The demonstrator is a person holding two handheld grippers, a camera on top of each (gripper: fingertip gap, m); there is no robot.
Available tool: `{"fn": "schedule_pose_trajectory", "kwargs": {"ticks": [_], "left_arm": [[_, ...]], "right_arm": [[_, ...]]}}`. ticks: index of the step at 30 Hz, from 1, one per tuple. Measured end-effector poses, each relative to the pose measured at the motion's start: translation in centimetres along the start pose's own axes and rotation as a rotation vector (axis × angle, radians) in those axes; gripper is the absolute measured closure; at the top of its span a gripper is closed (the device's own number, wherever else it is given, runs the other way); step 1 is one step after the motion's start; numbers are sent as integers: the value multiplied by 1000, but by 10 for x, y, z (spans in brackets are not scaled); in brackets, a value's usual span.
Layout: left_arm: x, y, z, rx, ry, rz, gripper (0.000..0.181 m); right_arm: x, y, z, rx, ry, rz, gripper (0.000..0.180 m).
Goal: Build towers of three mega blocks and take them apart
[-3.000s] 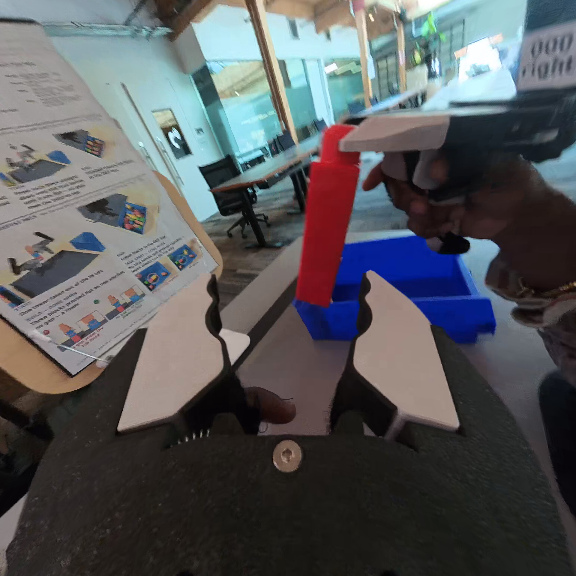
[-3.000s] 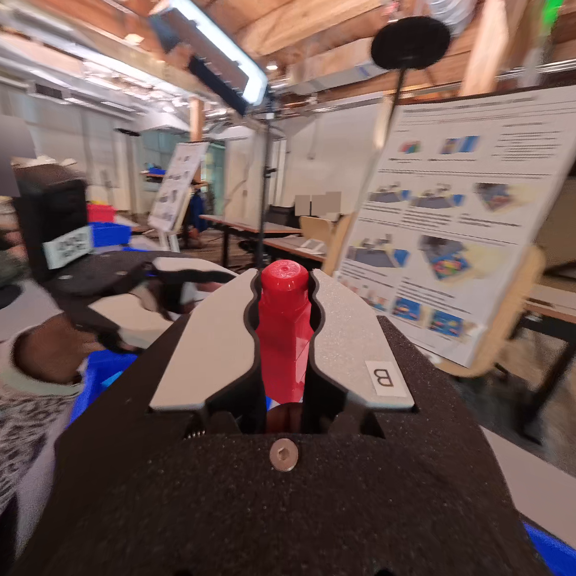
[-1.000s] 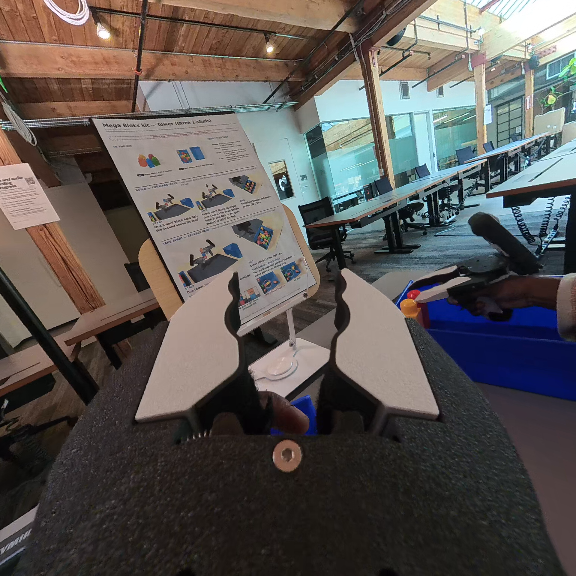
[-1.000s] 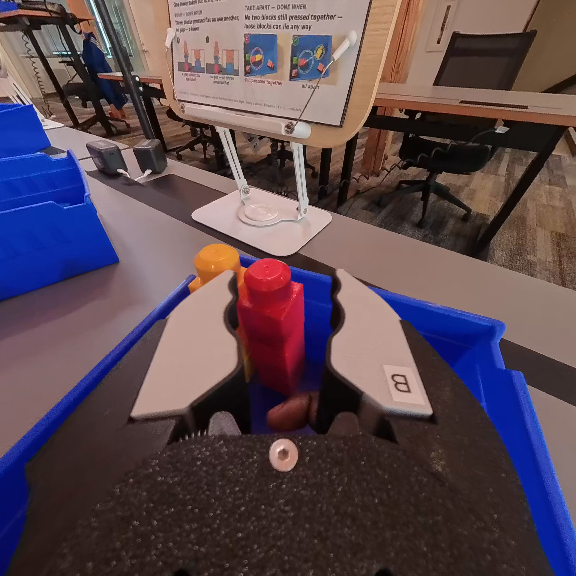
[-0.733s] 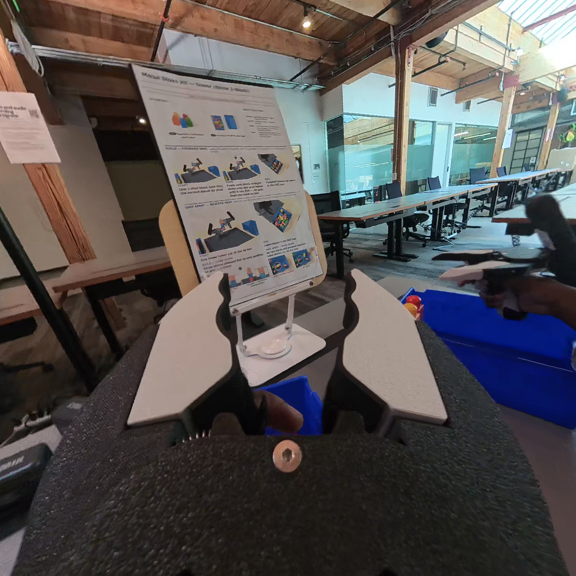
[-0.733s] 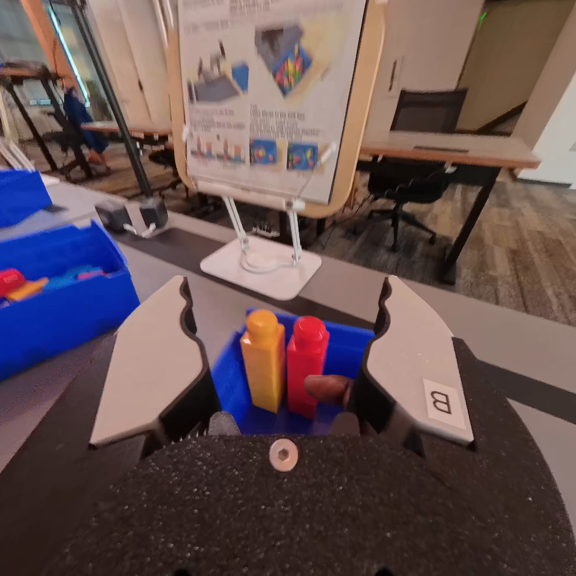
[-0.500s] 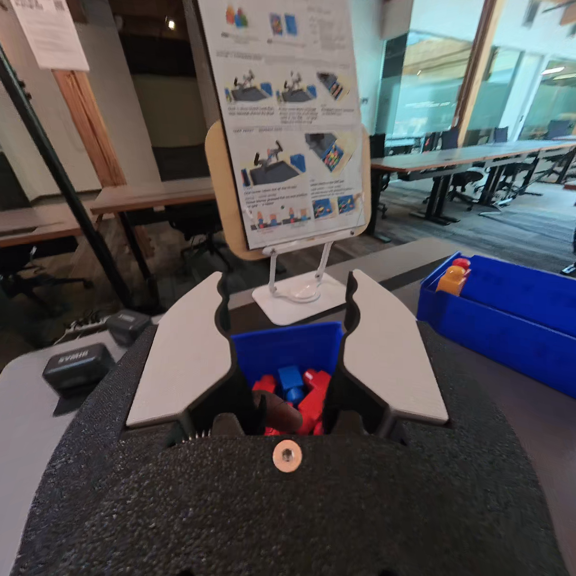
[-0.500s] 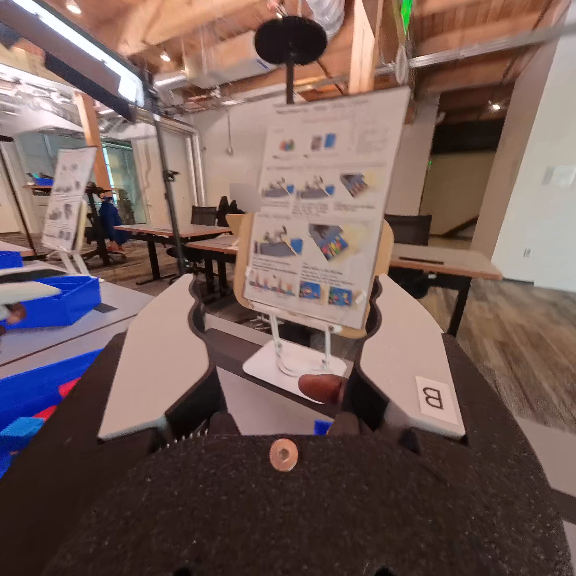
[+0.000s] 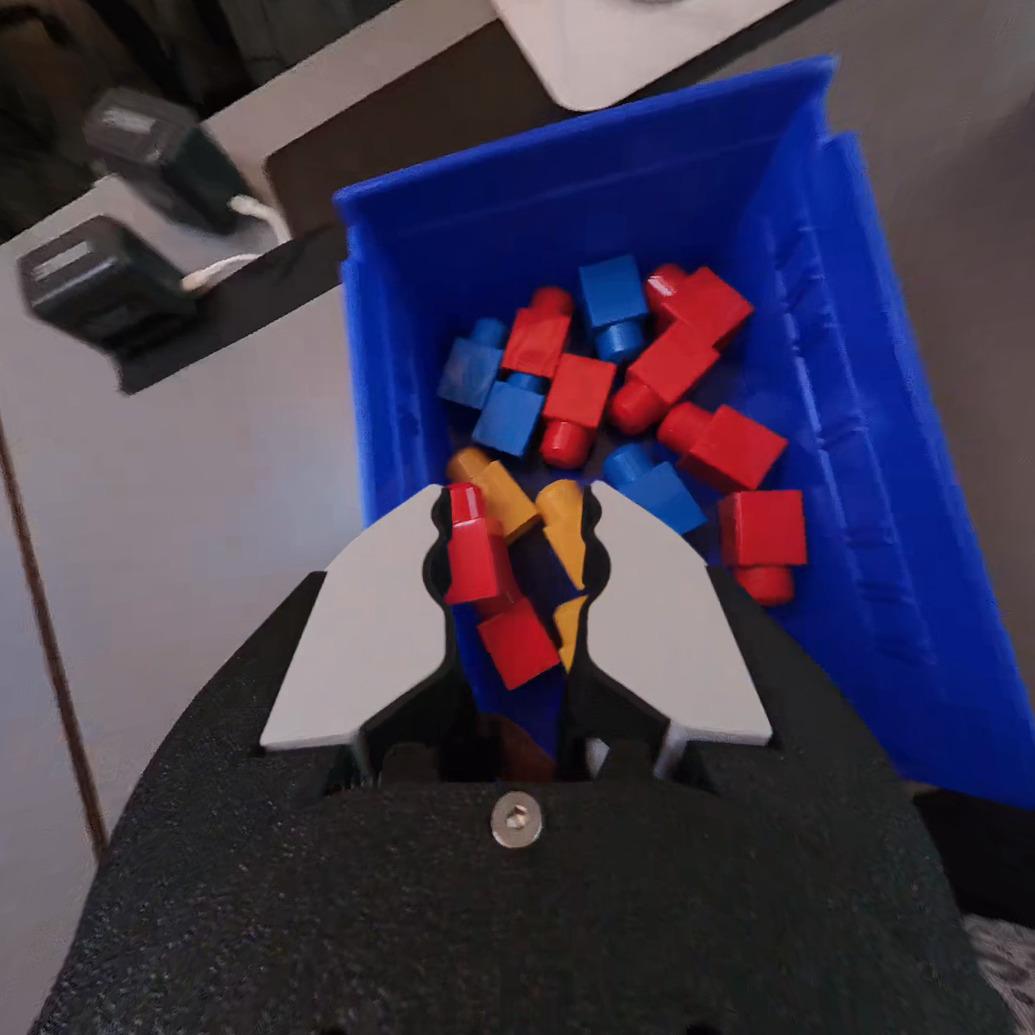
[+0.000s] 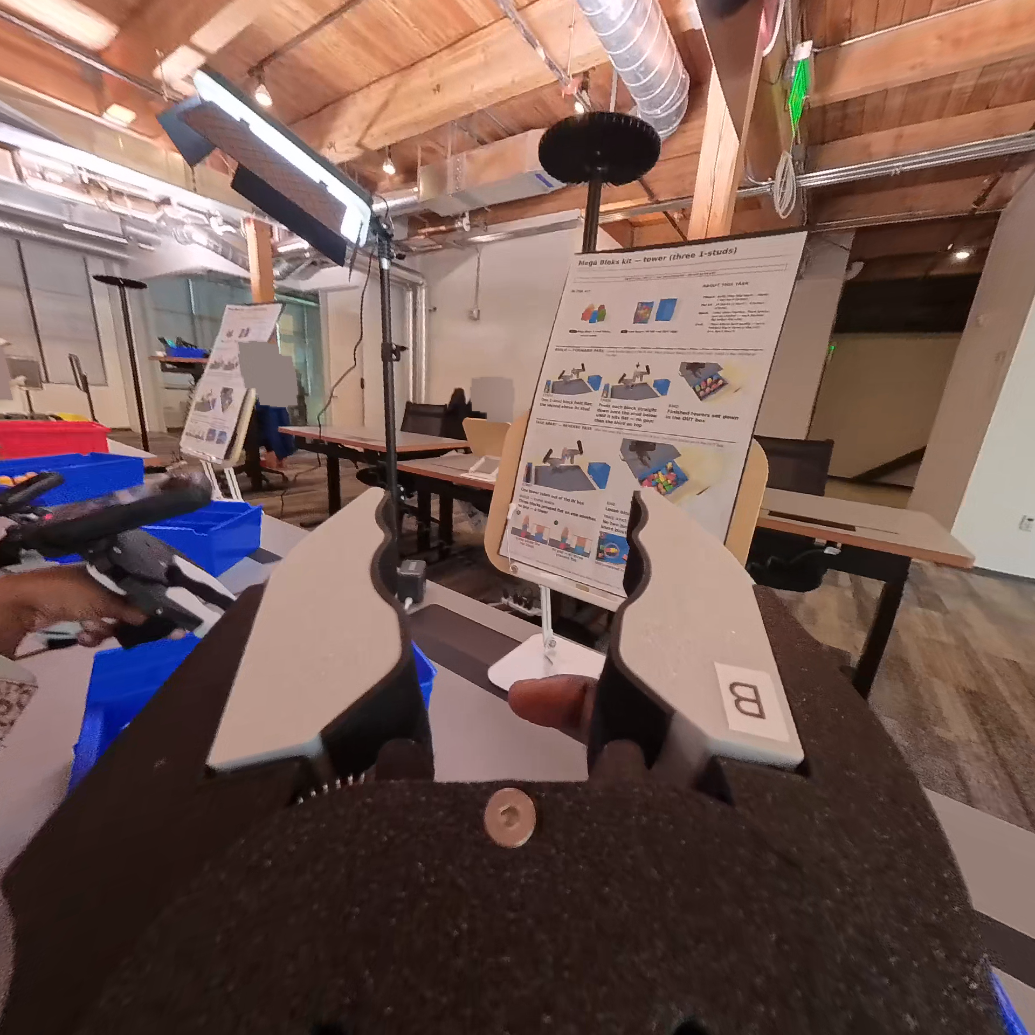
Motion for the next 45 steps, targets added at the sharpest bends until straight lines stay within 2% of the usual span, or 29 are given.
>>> {"fn": "schedule_pose_trajectory", "kwargs": {"ticks": [1,3,5,8,12,14,15,17,19,21,23,25,28,30,34,37,41,43,45], "left_arm": [[1,4,-14,-74,48,4,137],[-7,16,-40,-192,130,88,135],[-25,31,-55,-255,164,257,132],[-40,56,-53,-202,124,438,129],[-35,85,-68,-247,49,472,131],[-59,89,-61,-177,95,642,133],[-69,91,-62,-197,108,711,134],[-56,99,-63,-212,67,605,146],[-48,94,-64,-247,99,535,147],[-16,80,-62,-263,105,307,147],[36,51,-56,-248,105,-49,147],[93,3,-56,-284,58,-502,148],[148,-85,-62,-520,-184,-1097,148],[160,-121,-71,-700,-313,-1289,148],[176,-148,-117,-927,-354,-1352,148],[184,-151,-155,-1059,-347,-1291,148],[188,-146,-188,-1212,-366,-1206,148],[189,-142,-202,-1279,-367,-1139,148],[188,-142,-212,-1344,-373,-1095,148]], "right_arm": [[2,-1,0,6,12,-13,102],[4,-2,1,10,20,-28,105],[2,-1,2,6,2,-19,105],[-2,1,5,7,-35,6,105],[-7,4,7,-4,-86,29,105],[-10,5,6,-13,-107,44,105],[-11,5,7,-14,-117,49,106],[-12,6,7,-14,-137,52,106],[-13,6,9,-11,-151,55,108],[-15,8,14,15,-155,59,112],[-18,11,24,69,-138,61,117],[-22,17,38,142,-99,60,119],[-30,28,67,251,-59,46,117],[-36,37,87,296,-77,23,114],[-47,50,127,312,-218,-62,114],[-56,55,141,272,-359,-65,113],[-47,54,144,177,-473,-158,115],[-41,52,141,122,-538,-200,122],[-40,50,141,101,-619,-226,143]]}}
Point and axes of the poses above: each gripper's, where its closed fingertips meet, y out along the fingers, x out of its top, z = x × y across the jaws, the point moved 1 cm from there along -y, back along the fingers, and after that the axes turned 6 degrees about -x, right-handed, at the moved point
